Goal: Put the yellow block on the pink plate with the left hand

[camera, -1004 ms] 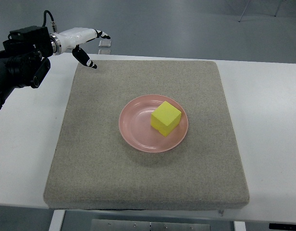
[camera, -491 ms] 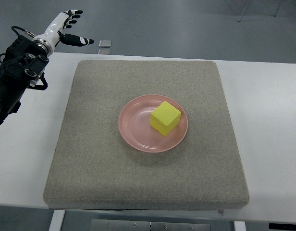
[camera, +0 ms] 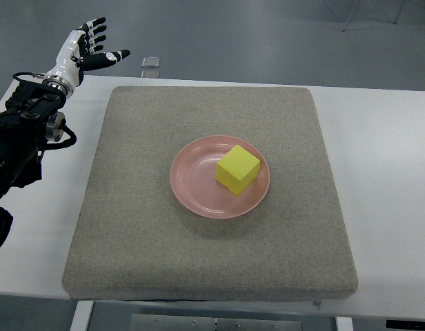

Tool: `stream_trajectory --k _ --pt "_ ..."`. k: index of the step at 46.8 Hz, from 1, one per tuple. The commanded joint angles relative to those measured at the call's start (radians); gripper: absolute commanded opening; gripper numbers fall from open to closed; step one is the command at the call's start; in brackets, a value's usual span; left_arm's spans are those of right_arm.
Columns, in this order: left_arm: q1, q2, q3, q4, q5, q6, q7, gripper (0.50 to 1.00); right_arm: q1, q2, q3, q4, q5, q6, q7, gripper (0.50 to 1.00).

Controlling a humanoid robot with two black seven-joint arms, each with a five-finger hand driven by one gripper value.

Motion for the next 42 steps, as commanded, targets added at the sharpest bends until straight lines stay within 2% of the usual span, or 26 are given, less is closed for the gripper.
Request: stream_trajectory --k 1,16,18,19,20,33,42 --pt "0.008 0.0 -0.038 0.0 0.0 -0.016 0.0 0.913 -0.001 0.0 0.0 0.001 0.0 0.001 0.0 0.924" --pt "0.013 0.0 -0.172 0.0 -0.049 -0.019 0.002 0.921 -0.001 0.0 0.0 0.0 0.0 0.0 0.0 0.924" --pt "0.014 0.0 -0.196 0.0 -0.066 -0.019 0.0 0.945 0.0 0.0 0.0 0.0 0.0 0.001 0.0 0.924" --pt "0.016 0.0 -0.207 0.0 -0.074 -0.018 0.002 0.981 0.0 0.0 0.0 0.0 0.0 0.001 0.0 0.924" --pt "0.022 -0.001 -0.213 0.0 -0.08 -0.013 0.002 0.994 0.0 0.0 0.0 0.0 0.0 0.0 -0.001 0.924" --pt "0.037 -0.026 -0.222 -0.006 -0.101 -0.016 0.002 0.994 -0.001 0.0 0.0 0.0 0.0 0.001 -0.001 0.924" --pt "0.034 -0.03 -0.224 -0.008 -0.212 -0.036 0.002 0.994 0.0 0.0 0.0 0.0 0.0 0.0 0.0 0.924"
